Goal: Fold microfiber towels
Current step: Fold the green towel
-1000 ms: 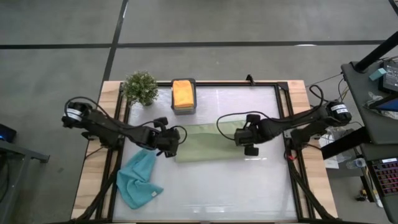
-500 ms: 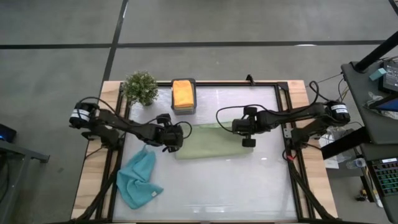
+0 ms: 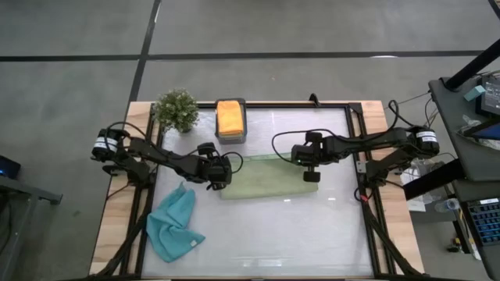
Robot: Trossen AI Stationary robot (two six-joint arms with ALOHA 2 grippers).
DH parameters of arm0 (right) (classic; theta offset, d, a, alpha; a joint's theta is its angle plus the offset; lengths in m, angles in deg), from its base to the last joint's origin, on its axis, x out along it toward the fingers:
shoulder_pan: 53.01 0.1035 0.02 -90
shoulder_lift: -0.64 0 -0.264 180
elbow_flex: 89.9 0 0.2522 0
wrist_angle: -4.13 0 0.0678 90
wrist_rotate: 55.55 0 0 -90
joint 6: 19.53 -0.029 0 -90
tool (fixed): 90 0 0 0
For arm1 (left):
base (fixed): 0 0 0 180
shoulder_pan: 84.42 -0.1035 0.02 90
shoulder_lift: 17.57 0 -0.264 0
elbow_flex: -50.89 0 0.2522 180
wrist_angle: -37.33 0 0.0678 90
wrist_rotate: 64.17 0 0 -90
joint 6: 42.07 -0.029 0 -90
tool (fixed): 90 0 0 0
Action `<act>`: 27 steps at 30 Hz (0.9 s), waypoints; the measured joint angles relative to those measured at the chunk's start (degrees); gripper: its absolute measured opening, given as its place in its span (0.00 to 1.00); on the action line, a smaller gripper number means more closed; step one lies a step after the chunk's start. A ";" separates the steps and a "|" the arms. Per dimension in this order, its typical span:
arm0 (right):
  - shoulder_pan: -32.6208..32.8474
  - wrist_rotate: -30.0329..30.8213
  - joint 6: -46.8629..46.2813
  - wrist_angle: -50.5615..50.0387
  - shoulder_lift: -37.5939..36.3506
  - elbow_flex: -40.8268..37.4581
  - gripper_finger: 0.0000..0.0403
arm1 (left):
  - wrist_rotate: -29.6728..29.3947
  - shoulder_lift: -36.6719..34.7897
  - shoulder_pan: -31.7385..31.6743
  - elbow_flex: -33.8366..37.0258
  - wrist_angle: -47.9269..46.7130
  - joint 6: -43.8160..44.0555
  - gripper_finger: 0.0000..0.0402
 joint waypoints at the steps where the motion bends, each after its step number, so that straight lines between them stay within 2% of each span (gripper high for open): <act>1: -0.07 0.26 0.06 0.13 0.00 -0.21 0.02 | -0.01 -0.01 -0.02 0.00 0.16 0.00 0.00; 15: -0.77 0.45 -0.22 4.63 0.00 -2.56 0.02 | -1.21 -0.08 -0.44 0.00 2.22 0.31 0.00; 24: -1.49 -0.06 1.17 4.51 0.00 -2.58 0.12 | -1.18 -0.08 -0.50 0.00 2.25 0.31 0.17; 27: -1.49 -0.23 2.19 4.52 0.00 -2.62 0.13 | 0.34 -0.08 -0.50 0.00 2.25 0.15 0.20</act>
